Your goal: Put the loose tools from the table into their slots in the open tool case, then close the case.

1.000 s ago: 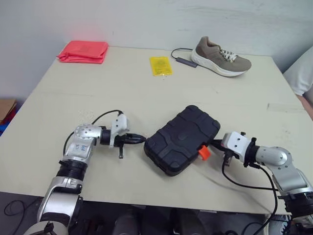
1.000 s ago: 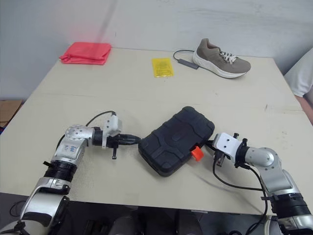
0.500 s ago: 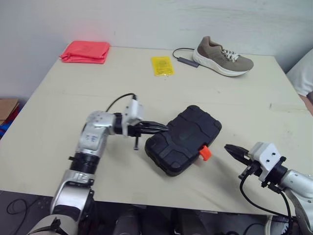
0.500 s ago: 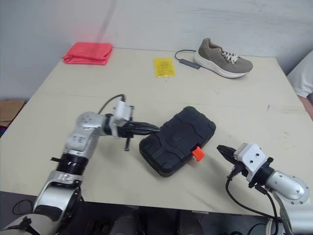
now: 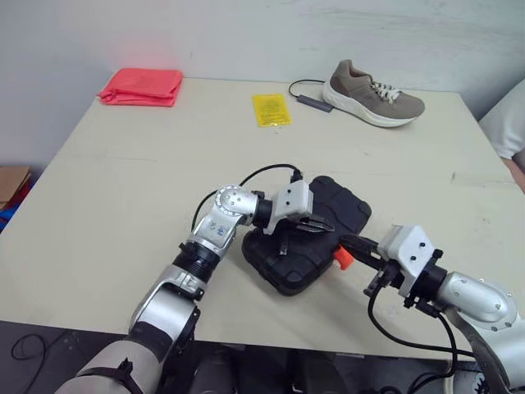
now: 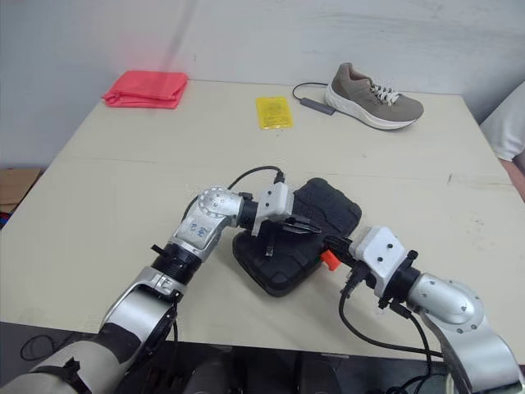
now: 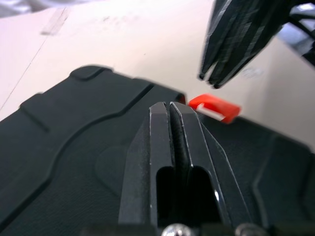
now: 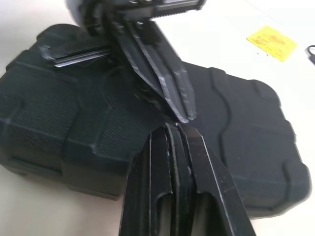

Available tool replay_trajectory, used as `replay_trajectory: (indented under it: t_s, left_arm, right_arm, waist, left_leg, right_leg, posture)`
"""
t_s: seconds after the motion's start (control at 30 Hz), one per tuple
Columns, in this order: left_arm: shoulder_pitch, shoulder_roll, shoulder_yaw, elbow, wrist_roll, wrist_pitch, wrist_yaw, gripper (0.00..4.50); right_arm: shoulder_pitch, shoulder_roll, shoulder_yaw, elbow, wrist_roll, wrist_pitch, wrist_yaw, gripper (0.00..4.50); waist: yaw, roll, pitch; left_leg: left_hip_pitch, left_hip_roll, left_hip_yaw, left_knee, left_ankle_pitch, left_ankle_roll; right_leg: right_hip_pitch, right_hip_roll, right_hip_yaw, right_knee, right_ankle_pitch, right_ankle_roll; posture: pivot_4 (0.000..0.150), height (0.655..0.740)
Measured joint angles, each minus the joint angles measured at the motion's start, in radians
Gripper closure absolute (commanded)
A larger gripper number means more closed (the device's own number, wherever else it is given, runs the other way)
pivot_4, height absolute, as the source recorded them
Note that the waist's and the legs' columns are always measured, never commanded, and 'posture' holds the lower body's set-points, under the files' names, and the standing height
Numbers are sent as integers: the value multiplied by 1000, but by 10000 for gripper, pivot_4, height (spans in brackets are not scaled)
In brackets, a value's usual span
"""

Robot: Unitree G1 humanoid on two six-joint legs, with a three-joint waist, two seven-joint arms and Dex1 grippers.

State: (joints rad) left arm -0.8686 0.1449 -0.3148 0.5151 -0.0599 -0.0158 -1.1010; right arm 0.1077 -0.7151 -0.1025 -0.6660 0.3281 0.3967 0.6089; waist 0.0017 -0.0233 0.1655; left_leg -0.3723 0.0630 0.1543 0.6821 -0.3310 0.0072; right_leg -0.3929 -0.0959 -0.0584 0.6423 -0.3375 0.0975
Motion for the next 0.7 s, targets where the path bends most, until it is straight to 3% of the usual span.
replay_trajectory:
  t_s: [0.43, 0.7]
  left_arm:
    - [14, 8, -17, -28, 20, 38, 50, 44185]
    - [19, 14, -17, -33, 20, 57, 55, 44185]
  right_arm:
    - [-37, -11, 59, 33, -82, 61, -6, 45000]
    - [112, -26, -5, 55, -70, 3, 66, 45000]
  waist:
    - [-1, 0, -3]
    - [0, -1, -4]
  left_leg:
    - [2, 0, -1, 0, 0, 0]
    - [2, 0, -3, 0, 0, 0]
  right_leg:
    - [2, 0, -1, 0, 0, 0]
    - [3, 0, -2, -1, 0, 0]
  posture:
    - [1500, 7400]
    - [1500, 7400]
